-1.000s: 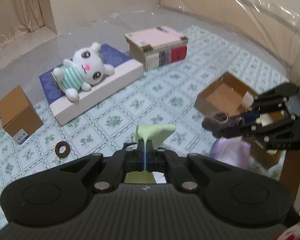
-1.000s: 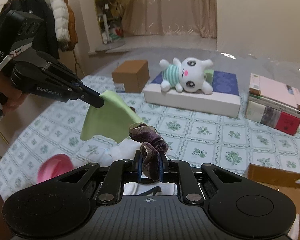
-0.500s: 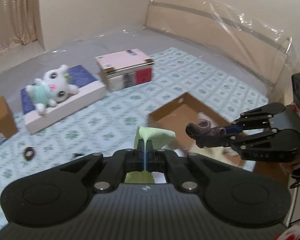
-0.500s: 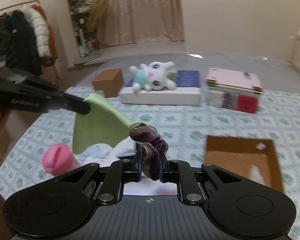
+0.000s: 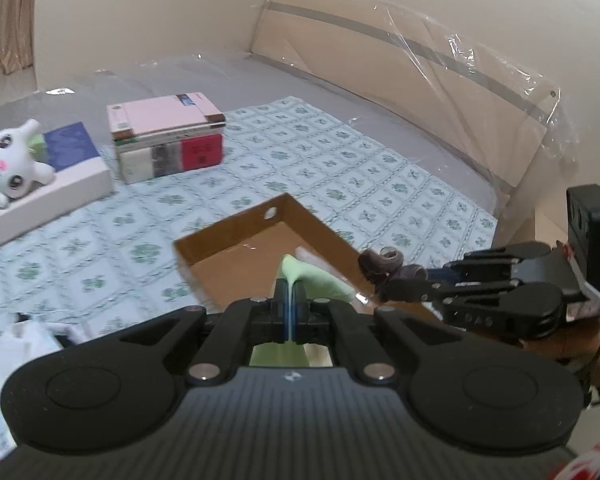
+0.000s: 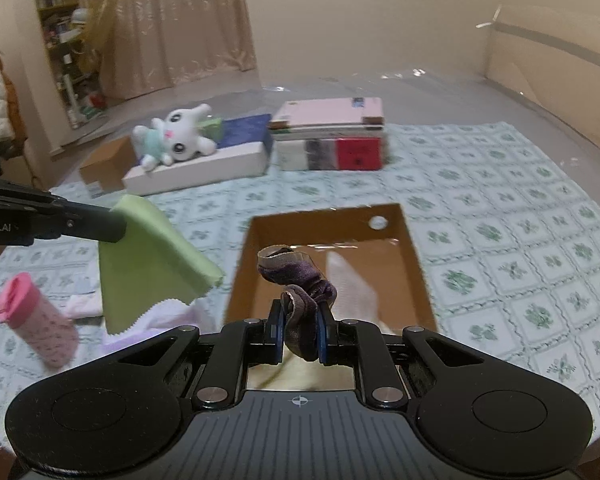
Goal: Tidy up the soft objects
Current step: 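Carry the green cloth in the left gripper and sock in the right into the box, then open the right gripper to drop the sock while the left gripper releases the green cloth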
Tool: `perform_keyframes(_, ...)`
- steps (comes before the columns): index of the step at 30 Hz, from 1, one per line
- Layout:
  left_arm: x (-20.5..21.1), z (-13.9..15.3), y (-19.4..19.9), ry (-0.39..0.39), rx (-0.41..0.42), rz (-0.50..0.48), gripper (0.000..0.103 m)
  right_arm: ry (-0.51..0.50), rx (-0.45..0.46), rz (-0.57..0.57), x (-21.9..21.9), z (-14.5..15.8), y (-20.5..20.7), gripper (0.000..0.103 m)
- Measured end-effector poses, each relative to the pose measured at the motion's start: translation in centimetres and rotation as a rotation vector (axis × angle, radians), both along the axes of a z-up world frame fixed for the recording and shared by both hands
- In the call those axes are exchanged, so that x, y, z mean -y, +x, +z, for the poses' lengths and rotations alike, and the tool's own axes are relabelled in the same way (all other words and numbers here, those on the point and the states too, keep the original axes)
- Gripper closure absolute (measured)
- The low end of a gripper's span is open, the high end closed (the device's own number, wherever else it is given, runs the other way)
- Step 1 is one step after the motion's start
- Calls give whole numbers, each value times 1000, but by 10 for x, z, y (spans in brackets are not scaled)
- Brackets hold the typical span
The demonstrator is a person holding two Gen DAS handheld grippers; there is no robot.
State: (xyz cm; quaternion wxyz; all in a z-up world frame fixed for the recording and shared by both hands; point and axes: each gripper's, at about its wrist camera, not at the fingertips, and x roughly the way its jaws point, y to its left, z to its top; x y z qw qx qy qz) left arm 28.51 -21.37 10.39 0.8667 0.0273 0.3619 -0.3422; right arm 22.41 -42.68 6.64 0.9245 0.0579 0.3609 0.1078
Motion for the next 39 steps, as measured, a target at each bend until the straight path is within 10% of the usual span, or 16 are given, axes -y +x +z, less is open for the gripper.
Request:
perform_keyframes(11, 64, -65, 47, 41, -11, -7, 99, 12, -69, -23, 28, -54, 44, 88)
perform_keyframes(29, 22, -84, 37, 14, 18, 77, 84, -31, -191, 37, 11, -117, 97, 87)
perform_keyframes(34, 10, -78, 18, -1, 21, 106, 80, -29, -132, 14, 12, -100, 83, 48)
perform_keyframes(39, -6, -70, -13, -32, 25, 147, 77, -15, -61, -17, 9, -68, 49, 46)
